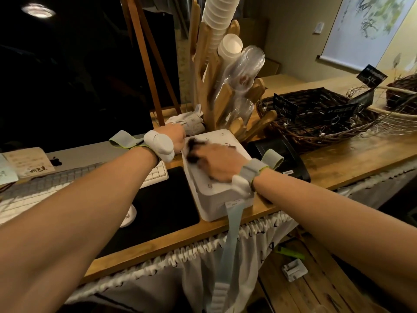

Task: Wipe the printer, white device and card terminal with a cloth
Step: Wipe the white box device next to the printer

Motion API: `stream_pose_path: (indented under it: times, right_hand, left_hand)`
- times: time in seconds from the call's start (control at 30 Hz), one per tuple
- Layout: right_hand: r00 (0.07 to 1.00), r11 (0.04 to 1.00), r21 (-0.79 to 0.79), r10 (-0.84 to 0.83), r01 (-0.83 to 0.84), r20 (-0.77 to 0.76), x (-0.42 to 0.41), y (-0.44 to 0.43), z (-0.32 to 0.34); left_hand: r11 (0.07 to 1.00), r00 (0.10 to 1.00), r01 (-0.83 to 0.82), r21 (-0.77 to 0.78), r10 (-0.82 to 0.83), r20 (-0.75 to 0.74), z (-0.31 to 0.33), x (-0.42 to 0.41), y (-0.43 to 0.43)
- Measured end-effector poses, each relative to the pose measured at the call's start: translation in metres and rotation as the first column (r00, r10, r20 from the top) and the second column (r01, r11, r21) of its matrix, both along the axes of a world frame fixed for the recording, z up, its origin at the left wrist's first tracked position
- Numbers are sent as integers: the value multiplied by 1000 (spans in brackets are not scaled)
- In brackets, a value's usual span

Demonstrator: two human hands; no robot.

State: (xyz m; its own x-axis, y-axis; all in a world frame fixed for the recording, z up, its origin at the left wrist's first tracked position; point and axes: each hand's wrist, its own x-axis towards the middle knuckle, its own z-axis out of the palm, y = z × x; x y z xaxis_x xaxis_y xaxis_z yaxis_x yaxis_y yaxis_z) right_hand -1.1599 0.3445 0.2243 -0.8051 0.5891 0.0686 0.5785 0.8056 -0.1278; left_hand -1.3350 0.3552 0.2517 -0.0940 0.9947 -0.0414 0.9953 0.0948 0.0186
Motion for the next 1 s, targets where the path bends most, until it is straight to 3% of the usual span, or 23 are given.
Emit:
stream_pose_path:
  times: [0.07, 0.17, 0.3, 0.43, 0.53, 0.67, 0.77, 0.8, 0.9, 1.0]
  right_hand:
    - [997, 997, 26, -70, 71, -37, 0, 4, -2]
    - [987, 984, -81, 159, -158, 2, 4, -9, -4]
    - [981, 983, -3, -181, 181, -73, 27, 13, 0]
    - [984, 981, -78, 176, -177, -20, 31, -12, -4]
    - [997, 998, -7, -58, 58, -56, 45, -1, 4]
    - [972, 973, -36, 225, -228, -69, 42, -29, -5]
    - [995, 1000, 21, -20, 22, -100, 49, -9, 0]
    - [994, 1000, 25, -12, 15, -112, 45, -12, -2]
    - [973, 975, -30, 218, -221, -75, 36, -32, -10]
    - [986, 997, 18, -71, 75, -153, 55, -8, -2]
  left_hand:
    - [1000, 1000, -6, 5, 6, 0, 0, 2, -2]
    - [1000, 999, 25, -7, -25, 35, 1, 10, -3]
    - [999, 999, 16, -40, -14, 52, -3, 18, -5]
    - [998, 996, 30, -55, -26, 81, 1, 12, -3]
    - [998, 997, 33, -50, -29, 70, 1, 8, -1]
    - [996, 998, 51, -66, -48, 43, -2, 8, 0]
    - [998, 999, 28, -60, -25, 43, -2, 11, -1]
    - [998, 999, 18, -65, -16, 44, -2, 11, -2]
    - [996, 999, 18, -85, -14, 47, -2, 12, -1]
    - [997, 999, 0, -83, 4, 46, -3, 15, -3]
